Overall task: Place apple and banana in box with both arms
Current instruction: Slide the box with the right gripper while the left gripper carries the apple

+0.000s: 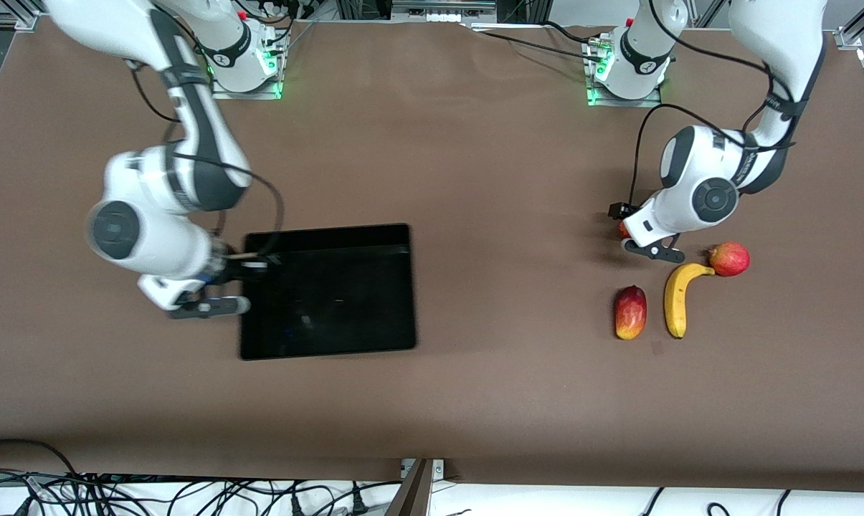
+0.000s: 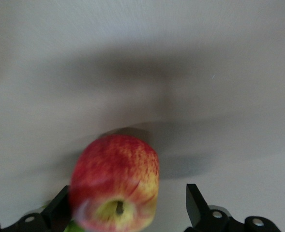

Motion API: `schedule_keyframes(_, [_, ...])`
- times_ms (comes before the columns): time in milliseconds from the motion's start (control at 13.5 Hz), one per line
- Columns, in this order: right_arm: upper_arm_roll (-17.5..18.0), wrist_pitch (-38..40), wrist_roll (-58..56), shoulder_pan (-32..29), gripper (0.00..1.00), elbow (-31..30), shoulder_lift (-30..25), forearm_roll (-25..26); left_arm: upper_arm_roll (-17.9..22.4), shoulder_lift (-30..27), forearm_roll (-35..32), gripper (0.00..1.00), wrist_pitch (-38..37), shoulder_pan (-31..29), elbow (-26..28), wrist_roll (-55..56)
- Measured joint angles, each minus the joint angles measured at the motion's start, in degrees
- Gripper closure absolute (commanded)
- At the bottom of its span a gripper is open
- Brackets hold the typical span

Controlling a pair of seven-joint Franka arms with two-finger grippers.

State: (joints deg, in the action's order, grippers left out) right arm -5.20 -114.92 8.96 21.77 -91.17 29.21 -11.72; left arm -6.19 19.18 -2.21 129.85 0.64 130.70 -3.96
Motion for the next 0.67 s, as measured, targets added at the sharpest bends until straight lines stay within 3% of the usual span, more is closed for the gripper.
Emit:
schedule_keyframes(148, [0.14, -1.28, 6.35, 5.05, 1.0, 1.21, 2.62, -2.66, -0.04, 1.97, 0.0, 0.84, 0.75, 0.02, -0.23, -0.15])
schedule_keyframes(222, [0.19, -3.86, 9.58, 7.92, 1.0, 1.35, 3.82, -3.14, -0.05, 1.99, -0.01, 0.89, 0.75, 0.02, -0.5, -0.27])
schedule_keyframes(444, [0.25, -12.1, 17.98, 15.42, 1.0, 2.0, 7.49, -3.42, 0.03, 0.43, -2.6, 0.88, -4.08, -0.04, -3.82, -0.38])
schedule_keyframes(667, [0.2, -13.71, 24.36, 21.0, 1.0, 6.69, 11.53, -3.42, 0.11, -2.71, -3.55, 0.88, -23.3, -0.34, -16.32, -0.38])
